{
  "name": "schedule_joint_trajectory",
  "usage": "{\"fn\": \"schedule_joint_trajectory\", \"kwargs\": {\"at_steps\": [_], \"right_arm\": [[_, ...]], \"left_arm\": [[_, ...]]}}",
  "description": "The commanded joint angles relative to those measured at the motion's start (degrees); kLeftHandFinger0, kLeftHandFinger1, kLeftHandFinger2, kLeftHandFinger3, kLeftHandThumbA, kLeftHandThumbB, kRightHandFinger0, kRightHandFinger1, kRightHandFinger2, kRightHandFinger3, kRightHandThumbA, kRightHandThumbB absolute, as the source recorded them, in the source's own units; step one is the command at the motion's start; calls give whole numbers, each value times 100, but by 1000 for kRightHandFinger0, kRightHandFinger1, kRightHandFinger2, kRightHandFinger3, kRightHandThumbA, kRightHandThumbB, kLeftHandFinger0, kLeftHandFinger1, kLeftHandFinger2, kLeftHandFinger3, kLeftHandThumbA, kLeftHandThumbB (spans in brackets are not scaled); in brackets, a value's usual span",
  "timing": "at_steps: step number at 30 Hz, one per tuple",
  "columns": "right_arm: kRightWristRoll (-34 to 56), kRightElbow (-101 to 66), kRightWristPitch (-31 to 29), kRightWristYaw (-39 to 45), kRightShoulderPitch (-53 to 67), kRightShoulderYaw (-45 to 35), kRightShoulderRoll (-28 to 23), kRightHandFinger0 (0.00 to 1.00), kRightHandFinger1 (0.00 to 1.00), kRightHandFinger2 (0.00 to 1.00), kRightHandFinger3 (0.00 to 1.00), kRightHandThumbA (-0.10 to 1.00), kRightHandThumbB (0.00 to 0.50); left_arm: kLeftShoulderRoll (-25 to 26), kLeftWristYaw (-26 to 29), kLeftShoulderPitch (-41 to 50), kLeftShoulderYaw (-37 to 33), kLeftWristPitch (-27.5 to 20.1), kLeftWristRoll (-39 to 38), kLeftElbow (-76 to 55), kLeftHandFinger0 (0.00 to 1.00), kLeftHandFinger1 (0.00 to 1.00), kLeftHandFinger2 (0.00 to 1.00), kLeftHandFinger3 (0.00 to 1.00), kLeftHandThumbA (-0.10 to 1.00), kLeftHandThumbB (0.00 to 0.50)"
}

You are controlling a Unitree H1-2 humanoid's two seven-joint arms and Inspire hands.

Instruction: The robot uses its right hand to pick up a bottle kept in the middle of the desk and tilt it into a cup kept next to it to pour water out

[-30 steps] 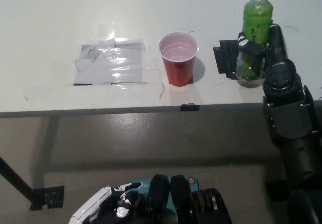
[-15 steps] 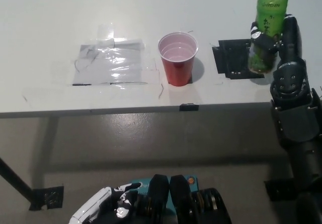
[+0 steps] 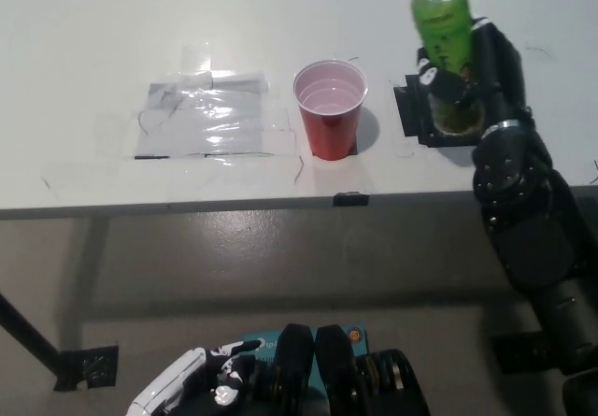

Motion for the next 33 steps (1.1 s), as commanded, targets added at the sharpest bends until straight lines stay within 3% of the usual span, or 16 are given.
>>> {"fn": "schedule_joint_trajectory", "kwargs": {"at_steps": [1,4,7,9,13,14,16,17,19,23,24,30,32,33], "right_arm": [[-379,-326,-303,146,-192,402,-122,0,0,18,240,-100,7],[-613,-281,-316,283,-204,797,-223,0,1,70,246,-100,11],[-763,-135,-531,255,-220,1089,-322,0,0,55,250,-100,21],[-898,-56,-660,202,-238,1290,-408,0,0,21,358,-100,27],[-1127,-136,-755,281,-243,1584,-640,0,0,18,440,-100,7],[-1314,-165,-813,409,-268,1761,-819,0,0,24,422,-100,5],[-1497,-126,-1010,267,-271,1909,-1034,0,0,4,414,-100,71],[-1559,-118,-1032,272,-284,1962,-1128,0,0,0,371,-100,59],[-1577,-82,-1134,296,-322,2006,-1333,0,0,0,387,-100,87],[-1641,-117,-1305,351,-426,1981,-1712,0,0,0,406,-100,52],[-1678,-119,-1373,317,-453,1978,-1780,0,0,1,401,-100,70],[-1829,-187,-1398,434,-585,1975,-1843,0,0,26,381,-52,78],[-1862,-197,-1395,430,-573,1968,-1784,0,0,39,393,-31,108],[-1876,-244,-1392,466,-578,1972,-1744,0,0,31,417,-7,146]], "left_arm": [[123,-142,-65,-14,-40,26,-97,823,953,951,1000,1000,493],[118,-148,-67,-6,-51,25,-74,820,948,946,1000,1000,485],[112,-162,-71,7,-22,9,-67,824,951,947,1000,1000,500],[107,-174,-70,17,-36,3,-77,823,951,945,1000,1000,498],[110,-179,-95,3,-26,31,-87,825,945,935,1000,1000,495],[100,-160,-87,14,-4,32,-102,823,945,935,1000,1000,497],[121,-165,-103,3,-7,59,-117,809,933,924,1000,1000,490],[129,-167,-105,-4,22,68,-128,809,933,925,1000,1000,492],[124,-185,-108,17,55,11,-130,814,940,933,1000,1000,484],[126,-194,-117,14,14,15,-99,817,943,935,1000,1000,494],[121,-186,-121,12,21,25,-94,817,943,933,1000,1000,495],[111,-193,-135,5,41,21,-62,832,956,942,1000,1000,494],[149,-194,-135,17,77,33,-109,835,955,942,1000,1000,485],[150,-197,-135,15,68,31,-115,835,954,942,1000,1000,482]]}}
